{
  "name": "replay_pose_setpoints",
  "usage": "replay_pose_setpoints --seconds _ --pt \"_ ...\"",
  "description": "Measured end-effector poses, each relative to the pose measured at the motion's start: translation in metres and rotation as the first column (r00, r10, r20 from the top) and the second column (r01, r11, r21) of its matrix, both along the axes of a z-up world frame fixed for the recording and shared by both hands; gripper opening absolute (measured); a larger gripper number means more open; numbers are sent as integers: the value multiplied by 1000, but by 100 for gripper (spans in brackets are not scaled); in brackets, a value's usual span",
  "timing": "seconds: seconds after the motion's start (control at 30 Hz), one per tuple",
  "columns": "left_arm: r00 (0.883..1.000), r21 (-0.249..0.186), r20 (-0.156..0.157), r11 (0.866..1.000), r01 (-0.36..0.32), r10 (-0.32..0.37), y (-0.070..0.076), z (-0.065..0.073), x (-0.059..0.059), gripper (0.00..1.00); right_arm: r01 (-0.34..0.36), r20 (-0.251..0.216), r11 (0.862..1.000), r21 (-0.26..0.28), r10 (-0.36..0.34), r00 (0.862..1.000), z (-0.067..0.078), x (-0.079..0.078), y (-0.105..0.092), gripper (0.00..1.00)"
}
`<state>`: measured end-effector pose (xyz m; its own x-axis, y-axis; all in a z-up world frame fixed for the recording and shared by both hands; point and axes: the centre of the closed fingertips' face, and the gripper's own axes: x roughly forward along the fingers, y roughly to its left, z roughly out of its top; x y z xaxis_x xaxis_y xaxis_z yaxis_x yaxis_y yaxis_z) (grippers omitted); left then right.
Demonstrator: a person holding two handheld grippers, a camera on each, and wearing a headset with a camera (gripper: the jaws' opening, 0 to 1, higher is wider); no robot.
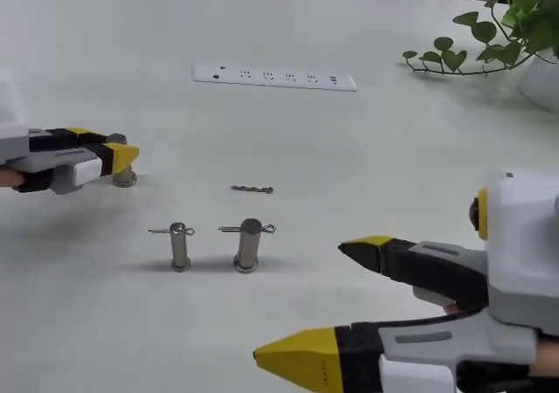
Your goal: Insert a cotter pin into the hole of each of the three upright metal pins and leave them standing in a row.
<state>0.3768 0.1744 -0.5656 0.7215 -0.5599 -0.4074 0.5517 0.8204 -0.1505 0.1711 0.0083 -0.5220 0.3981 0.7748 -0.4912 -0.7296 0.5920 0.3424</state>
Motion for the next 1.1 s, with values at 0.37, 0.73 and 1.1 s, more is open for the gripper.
replay_pose_setpoints --seconds 0.37,0.73,1.1 --pt "999 40 14 999 35 -36 -6 -8 1 12 25 -20 1000 15 -25 1000 1 3 -1 90" --pt "1000 122 26 993 10 -14 2 -7 2 10 19 -14 1000 -4 -19 1000 3 1 -4 90" --pt "989 -42 30 989 -144 146 31 45 -13 10 -3 25 1000 16 2 1000 16 -4 -1 91"
